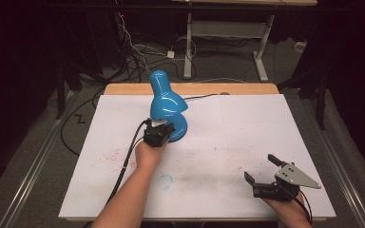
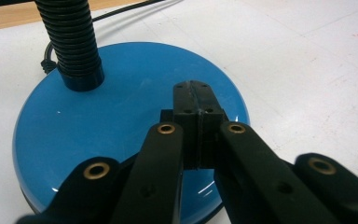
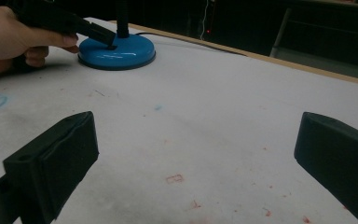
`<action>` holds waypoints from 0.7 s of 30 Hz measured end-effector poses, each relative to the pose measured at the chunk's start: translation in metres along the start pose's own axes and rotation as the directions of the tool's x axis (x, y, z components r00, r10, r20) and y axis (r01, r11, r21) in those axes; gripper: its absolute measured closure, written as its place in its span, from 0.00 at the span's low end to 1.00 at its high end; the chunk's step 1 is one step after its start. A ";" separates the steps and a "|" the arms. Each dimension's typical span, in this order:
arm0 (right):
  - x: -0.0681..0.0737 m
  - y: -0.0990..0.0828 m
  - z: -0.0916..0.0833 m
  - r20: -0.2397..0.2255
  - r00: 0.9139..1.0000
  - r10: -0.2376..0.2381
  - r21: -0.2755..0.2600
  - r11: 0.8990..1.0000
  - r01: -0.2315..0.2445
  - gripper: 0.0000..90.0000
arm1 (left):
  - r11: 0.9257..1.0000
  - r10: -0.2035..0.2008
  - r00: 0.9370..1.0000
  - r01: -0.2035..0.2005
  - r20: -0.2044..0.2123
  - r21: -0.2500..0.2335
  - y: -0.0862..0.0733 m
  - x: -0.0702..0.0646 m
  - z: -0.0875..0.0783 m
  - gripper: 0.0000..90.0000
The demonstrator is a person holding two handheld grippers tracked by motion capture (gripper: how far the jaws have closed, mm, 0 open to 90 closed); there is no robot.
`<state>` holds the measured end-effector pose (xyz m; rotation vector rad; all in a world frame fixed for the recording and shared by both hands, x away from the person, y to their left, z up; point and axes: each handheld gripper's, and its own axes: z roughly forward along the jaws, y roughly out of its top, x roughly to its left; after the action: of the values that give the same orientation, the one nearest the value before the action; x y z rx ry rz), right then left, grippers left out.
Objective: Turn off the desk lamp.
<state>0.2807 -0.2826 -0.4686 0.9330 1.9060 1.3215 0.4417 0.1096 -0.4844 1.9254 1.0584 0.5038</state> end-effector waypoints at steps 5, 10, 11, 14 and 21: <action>0.000 0.000 0.000 0.002 1.000 -0.001 -0.002 1.000 0.001 0.00 | 1.000 0.010 1.000 -0.010 0.018 -0.003 -0.001 -0.001 -0.006 0.98; -0.002 0.000 -0.001 0.006 1.000 0.001 -0.003 1.000 -0.001 0.00 | 1.000 -0.017 0.999 0.017 0.040 -0.021 -0.005 -0.003 -0.011 0.98; -0.001 0.000 -0.001 0.006 1.000 0.005 -0.003 1.000 -0.005 0.00 | 0.999 -0.022 0.999 0.023 0.042 -0.024 -0.007 -0.005 -0.013 0.98; -0.001 0.000 -0.001 0.008 1.000 0.001 -0.002 1.000 -0.001 0.00 | 0.999 -0.019 0.999 0.020 0.050 -0.025 -0.008 -0.006 -0.016 0.98; -0.001 0.000 0.000 0.009 1.000 -0.001 0.000 1.000 0.001 0.00 | 0.999 -0.019 0.996 0.022 0.093 -0.029 -0.013 -0.013 -0.026 0.98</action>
<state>0.2814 -0.2836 -0.4683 0.9370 1.8999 1.3147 0.4106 0.1152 -0.4800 1.8910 1.0046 0.4131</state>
